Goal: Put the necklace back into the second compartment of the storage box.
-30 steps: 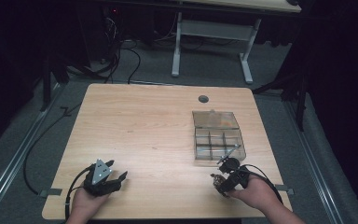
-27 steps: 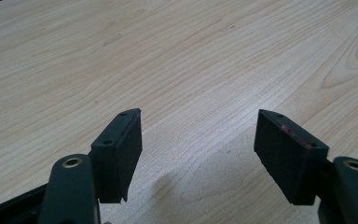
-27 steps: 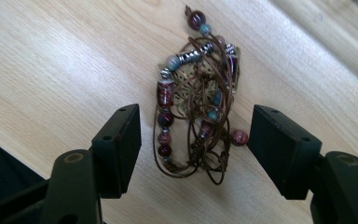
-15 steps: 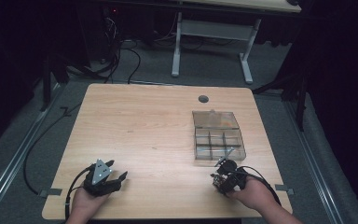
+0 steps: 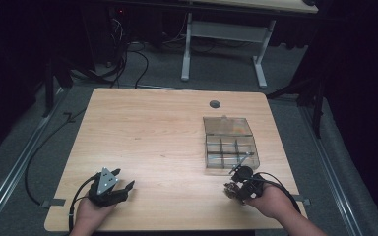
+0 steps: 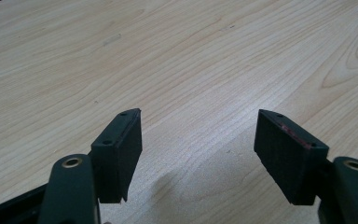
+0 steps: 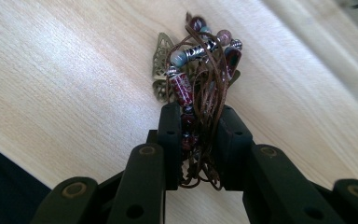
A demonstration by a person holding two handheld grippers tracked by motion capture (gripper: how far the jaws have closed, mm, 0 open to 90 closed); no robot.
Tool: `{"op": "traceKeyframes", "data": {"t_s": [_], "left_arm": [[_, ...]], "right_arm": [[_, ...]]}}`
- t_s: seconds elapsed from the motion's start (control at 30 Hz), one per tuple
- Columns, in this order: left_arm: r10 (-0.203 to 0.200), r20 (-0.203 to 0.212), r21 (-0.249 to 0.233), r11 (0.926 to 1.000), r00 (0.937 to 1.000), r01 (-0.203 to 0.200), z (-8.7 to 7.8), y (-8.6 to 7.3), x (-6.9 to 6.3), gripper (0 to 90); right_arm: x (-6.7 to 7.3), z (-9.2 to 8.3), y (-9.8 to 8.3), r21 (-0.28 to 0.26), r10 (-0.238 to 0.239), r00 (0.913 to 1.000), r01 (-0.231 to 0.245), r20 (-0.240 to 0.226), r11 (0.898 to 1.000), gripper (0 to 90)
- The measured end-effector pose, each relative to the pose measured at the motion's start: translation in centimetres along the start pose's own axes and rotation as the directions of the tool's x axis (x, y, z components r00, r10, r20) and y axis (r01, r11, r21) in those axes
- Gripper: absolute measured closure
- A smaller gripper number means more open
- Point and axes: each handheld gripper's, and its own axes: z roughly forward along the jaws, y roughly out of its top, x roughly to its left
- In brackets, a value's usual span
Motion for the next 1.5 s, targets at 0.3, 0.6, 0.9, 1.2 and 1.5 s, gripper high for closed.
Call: {"op": "traceKeyframes", "data": {"t_s": [0.3,0.6,0.9,1.2,1.5], "left_arm": [[-0.002,0.002,0.0,1.0,1.0,0.002,0.0,0.0,0.0,32.6],[-0.003,0.002,0.0,1.0,1.0,0.003,0.0,0.0,0.0,32.7],[-0.004,0.003,0.0,1.0,1.0,0.004,0.0,0.0,0.0,32.6],[-0.003,0.003,0.0,1.0,1.0,0.003,0.0,0.0,0.0,32.6],[-0.004,0.004,-0.002,1.0,1.0,0.005,0.0,0.0,0.0,32.6]], "right_arm": [[-1.0,-1.7,0.0,-0.013,0.029,0.9996,-0.029,-0.006,0.999,74.9],[-1.6,-3.2,0.4,-0.029,0.04,0.9992,-0.04,-0.007,0.999,74.9],[-2.6,-4.8,1.1,-0.041,0.03,0.9996,-0.03,-0.005,0.999,74.9],[-3.8,-7.0,2.6,-0.066,0.049,0.9987,-0.048,0.012,0.997,74.9],[-5.5,-7.3,5.2,-0.065,0.06,0.9979,-0.058,0.027,0.996,74.9]]}}
